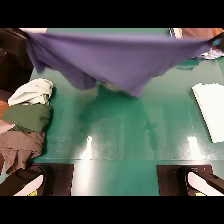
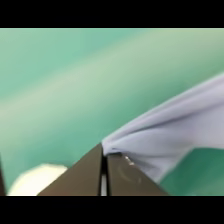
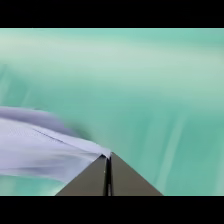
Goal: Fold the shirts.
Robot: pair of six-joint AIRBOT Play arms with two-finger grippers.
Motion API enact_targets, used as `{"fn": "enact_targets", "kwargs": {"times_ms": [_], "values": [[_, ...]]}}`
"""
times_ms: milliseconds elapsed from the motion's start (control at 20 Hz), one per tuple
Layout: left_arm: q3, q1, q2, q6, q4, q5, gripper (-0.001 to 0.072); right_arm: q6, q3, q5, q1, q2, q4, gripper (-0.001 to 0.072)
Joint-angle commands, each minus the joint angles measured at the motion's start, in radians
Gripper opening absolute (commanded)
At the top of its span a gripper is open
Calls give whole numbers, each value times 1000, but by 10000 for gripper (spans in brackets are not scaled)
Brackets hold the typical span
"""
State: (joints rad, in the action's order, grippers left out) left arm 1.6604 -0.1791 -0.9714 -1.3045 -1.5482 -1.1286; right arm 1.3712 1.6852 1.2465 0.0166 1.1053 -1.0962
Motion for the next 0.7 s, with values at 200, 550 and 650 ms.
{"fn": "enact_targets", "kwargs": {"times_ms": [200, 550, 650], "values": [[362, 1, 44, 4, 66, -124, 23, 3, 309, 64, 118, -129, -31, 11], [268, 1, 19, 64, 286, -245, 22, 23, 250, 177, 108, -110, -31, 11], [122, 1, -21, 64, 273, -258, 22, 28, 173, 216, 71, -50, -33, 10]]}}
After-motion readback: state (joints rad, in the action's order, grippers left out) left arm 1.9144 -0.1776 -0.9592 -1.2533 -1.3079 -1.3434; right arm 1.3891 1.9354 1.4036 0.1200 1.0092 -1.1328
